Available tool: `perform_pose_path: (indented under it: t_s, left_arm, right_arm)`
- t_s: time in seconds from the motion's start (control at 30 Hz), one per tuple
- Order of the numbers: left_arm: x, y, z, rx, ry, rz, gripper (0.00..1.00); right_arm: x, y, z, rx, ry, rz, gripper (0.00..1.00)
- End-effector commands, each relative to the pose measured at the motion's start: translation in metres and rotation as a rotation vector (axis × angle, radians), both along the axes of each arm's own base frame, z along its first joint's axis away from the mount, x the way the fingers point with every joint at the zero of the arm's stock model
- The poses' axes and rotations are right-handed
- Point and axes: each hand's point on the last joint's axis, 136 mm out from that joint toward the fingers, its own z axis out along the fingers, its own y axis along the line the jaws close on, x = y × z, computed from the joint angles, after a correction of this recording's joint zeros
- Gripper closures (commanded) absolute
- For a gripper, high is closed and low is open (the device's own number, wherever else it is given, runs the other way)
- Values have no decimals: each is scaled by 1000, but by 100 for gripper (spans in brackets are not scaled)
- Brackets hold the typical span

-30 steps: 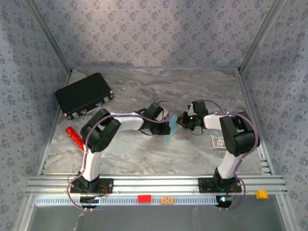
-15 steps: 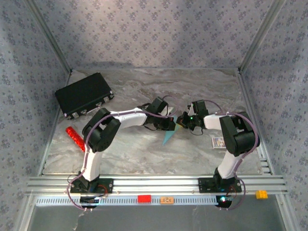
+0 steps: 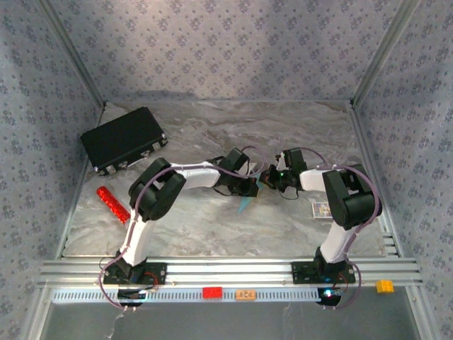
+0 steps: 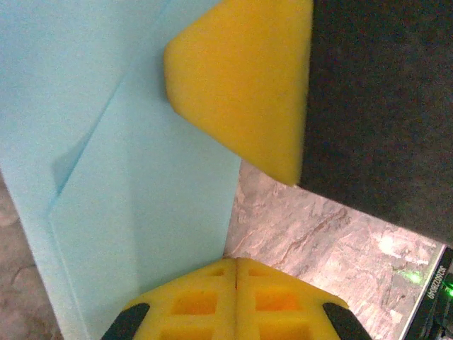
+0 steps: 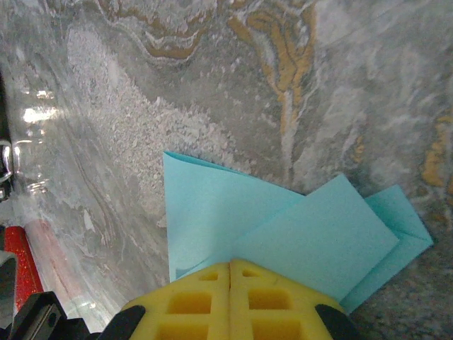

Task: Fold a paper plane with a square sheet of paper (pick it up from the middle)
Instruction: Fold the wing for the fifth time at the center of the table, then pick up the paper plane from the center of the table.

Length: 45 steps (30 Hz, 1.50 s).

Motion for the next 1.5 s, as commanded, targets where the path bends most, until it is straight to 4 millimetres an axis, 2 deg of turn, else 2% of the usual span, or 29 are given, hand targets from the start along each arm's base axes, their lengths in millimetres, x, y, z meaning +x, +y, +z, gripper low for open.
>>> perform_pose_path:
  t_s: [0.0, 0.27, 0.5, 0.63, 0.7, 0.83, 0.9, 0.97, 1.03, 1.17, 1.33, 1.47]
  left_arm:
    - [-38, 30, -24, 133, 79, -37, 97]
    - [-58, 49, -23, 160, 82, -54, 95]
    - [-78, 66, -13, 145, 90, -70, 94]
    - [-83, 80, -12, 168, 80, -58, 95]
    - [-86, 82, -8, 153, 75, -54, 97]
    - [-75, 74, 22, 61, 0, -18, 97]
    - [-60, 74, 37, 29, -45, 26, 95]
    - [-41, 78, 44, 17, -74, 86, 91]
    - [-23, 79, 45, -9, -58, 124, 86]
    - [-3, 72, 42, -24, -38, 125, 83]
    - [1, 58, 33, -29, 8, 59, 77]
    - [2, 54, 27, -30, 20, 46, 76]
  right_arm:
    - [-26, -22, -43, -106, 143, -41, 98]
    - [-25, -23, -41, -106, 141, -41, 98]
    - [-25, -20, -39, -100, 134, -24, 98]
    - [-21, -15, -31, -84, 102, 4, 97]
    - [-16, -8, -21, -58, 67, 29, 96]
    - [-6, 4, 17, -5, -32, 75, 93]
    - [-4, 2, 33, -22, -69, 70, 90]
    - [-8, -4, 41, -52, -81, 53, 86]
    - [-15, -9, 44, -63, -85, 37, 83]
    - [-36, -13, 41, -57, -65, 27, 79]
    - [-58, -13, 37, -34, -42, 20, 77]
    - [-67, -7, 36, -22, -34, 33, 76]
